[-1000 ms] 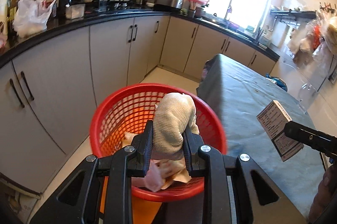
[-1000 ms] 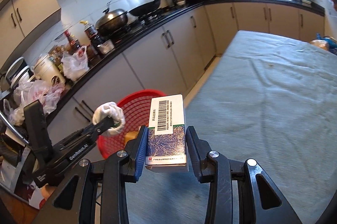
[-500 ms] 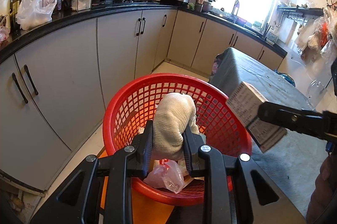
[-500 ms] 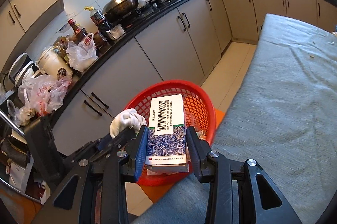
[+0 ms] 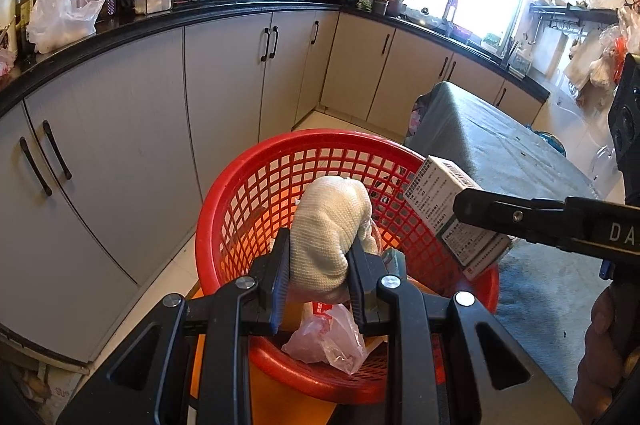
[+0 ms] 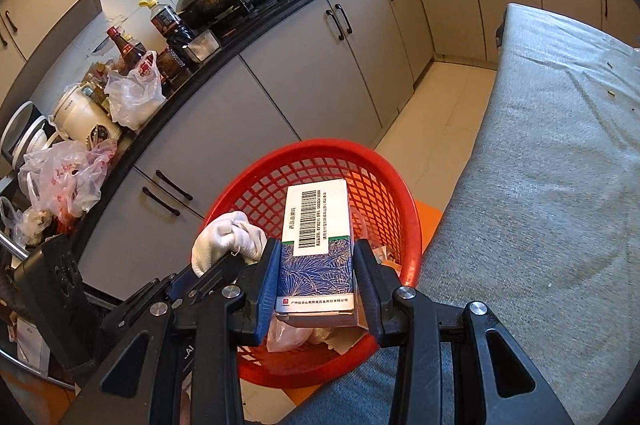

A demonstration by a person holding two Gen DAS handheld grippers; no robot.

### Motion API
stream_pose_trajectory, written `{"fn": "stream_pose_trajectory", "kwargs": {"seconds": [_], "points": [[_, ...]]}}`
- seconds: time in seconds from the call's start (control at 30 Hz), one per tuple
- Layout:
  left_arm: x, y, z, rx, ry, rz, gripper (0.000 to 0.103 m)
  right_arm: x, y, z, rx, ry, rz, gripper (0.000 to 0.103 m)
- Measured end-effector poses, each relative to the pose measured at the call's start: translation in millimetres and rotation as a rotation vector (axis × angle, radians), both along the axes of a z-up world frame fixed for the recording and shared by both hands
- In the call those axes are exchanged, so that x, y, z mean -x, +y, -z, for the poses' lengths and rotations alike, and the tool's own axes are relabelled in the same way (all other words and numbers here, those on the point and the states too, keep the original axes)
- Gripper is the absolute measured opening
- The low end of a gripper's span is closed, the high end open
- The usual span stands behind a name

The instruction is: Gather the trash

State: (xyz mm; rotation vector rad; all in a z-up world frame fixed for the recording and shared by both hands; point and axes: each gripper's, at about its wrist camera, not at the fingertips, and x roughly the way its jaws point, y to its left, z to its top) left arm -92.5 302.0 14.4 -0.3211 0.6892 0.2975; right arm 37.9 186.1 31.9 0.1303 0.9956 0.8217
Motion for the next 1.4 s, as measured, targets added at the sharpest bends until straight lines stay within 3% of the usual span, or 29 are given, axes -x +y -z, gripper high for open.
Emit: {"fn": "stream_pose_trajectory", "kwargs": {"seconds": [0.87,1.13,1.27,1.4], "points": [[-2.1,-1.0,4.5,-0.009,0.003,-0.004,0.029,-4.1,3.9,4.2,0.01,0.006,0.007,0.042],[0.3,-2.2,-1.8,-0.021,-0.01,-0.019,0.044,-2.5,-5.0,-2.3,-0.005,0.001,0.017,0.042],[2.3,-4.7,-5.7,-0.041,-0.016,-0.031,0.057,0.2,-13.2,-8.5,-0.012,-0.012,0.026,0.042],[9.7,-9.7,-15.2,-0.075,-0.045,-0.058,0.069,8.7,-28.8,-21.2,-0.002,-0.069,0.062,0.052]]}}
